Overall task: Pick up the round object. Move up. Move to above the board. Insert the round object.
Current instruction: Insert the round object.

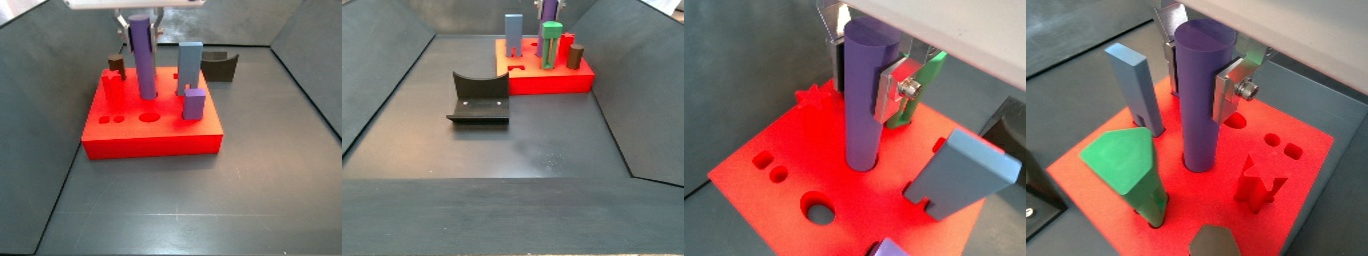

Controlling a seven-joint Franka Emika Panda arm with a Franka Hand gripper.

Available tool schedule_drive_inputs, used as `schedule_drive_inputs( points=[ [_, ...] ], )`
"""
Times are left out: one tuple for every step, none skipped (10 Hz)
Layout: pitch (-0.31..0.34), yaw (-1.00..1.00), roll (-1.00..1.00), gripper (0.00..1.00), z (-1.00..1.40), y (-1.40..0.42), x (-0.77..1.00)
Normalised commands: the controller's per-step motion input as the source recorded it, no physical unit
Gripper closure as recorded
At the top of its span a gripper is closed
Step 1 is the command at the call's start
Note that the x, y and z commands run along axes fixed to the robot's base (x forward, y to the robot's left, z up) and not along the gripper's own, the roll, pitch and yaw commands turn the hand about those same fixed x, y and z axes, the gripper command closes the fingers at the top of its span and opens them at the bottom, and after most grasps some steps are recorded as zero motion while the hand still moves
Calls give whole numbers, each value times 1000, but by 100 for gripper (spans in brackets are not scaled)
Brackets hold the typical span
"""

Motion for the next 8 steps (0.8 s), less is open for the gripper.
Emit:
schedule_drive_inputs(
  points=[
    [-21,0,67,100,-320,-71,74],
    [-43,0,40,100,-403,0,40],
    [-56,0,24,100,-429,0,0],
    [-66,0,9,100,-409,0,0],
    [-63,0,16,100,-357,0,0],
    [-27,0,0,100,-203,0,0],
    [0,0,0,100,0,-6,-17],
    [0,0,0,100,0,0,0]
  ],
)
